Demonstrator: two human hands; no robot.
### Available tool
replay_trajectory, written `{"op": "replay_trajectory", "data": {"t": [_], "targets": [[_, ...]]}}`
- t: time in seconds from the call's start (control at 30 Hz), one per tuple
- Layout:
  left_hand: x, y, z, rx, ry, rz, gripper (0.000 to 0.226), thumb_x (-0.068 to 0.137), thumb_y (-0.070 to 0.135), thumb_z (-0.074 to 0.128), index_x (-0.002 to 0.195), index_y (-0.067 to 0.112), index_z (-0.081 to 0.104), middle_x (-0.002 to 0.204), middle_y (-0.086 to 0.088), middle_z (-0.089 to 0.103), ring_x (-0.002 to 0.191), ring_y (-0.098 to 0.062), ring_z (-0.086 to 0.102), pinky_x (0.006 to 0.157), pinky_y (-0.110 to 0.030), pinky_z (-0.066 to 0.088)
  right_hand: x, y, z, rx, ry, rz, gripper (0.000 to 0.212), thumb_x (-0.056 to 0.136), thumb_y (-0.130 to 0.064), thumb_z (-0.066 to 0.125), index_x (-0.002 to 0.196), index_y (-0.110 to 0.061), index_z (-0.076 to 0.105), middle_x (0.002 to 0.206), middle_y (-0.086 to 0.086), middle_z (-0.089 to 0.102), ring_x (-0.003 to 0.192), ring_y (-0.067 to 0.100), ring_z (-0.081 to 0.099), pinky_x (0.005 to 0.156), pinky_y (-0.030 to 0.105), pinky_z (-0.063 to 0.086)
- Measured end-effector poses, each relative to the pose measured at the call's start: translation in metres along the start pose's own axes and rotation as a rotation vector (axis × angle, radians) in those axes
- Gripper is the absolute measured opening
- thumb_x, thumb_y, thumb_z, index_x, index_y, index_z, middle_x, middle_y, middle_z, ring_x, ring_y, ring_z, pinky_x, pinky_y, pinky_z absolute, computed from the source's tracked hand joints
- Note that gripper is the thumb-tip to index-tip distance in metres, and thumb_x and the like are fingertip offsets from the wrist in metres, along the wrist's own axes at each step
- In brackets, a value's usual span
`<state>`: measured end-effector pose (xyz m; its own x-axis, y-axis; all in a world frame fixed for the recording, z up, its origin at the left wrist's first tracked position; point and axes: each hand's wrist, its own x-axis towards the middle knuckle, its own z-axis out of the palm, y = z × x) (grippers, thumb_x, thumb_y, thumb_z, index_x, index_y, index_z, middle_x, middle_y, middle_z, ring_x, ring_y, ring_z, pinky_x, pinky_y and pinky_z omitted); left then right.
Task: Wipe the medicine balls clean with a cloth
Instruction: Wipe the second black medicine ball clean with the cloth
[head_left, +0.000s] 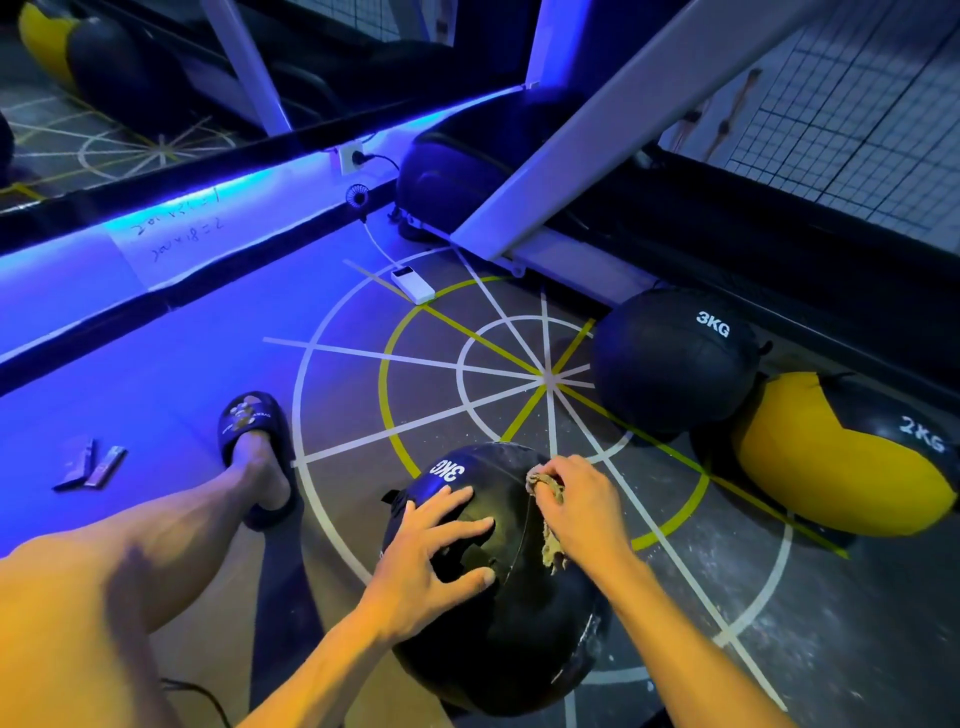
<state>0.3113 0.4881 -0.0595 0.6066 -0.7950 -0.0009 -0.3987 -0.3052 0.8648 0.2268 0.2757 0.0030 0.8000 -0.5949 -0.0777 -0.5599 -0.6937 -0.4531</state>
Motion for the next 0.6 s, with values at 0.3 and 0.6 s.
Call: {"op": "replay_trajectory", "data": {"t": [0.3,0.6], "targets": [[-0.027,0.022,0.032,0.251,0.114,0.133,0.036,0.068,0.056,0.085,0.092,0.042,0.061,0.126,0.039,0.043,0.123,0.0,0.041,0.099,-0.031,0.044,-0.066,0.024,0.024,0.292,0.333,0.122,0.012,0.097,-0.021,0.067,0.107,-0.027,0.067,0.104,-0.014,0.057,0.09,0.009,0.058,0.077,0.031,0.05],[0.016,0.039,0.017,0.187,0.081,0.13,0.026,0.08,0.023,0.086,0.084,0.033,0.062,0.101,0.039,0.067,0.118,0.003,0.061,0.099,-0.028,0.051,-0.084,0.036,0.02,0.412,0.34,0.166,0.02,0.098,-0.016,0.064,0.105,-0.035,0.064,0.107,-0.022,0.055,0.101,-0.006,0.054,0.078,0.007,0.04]]}}
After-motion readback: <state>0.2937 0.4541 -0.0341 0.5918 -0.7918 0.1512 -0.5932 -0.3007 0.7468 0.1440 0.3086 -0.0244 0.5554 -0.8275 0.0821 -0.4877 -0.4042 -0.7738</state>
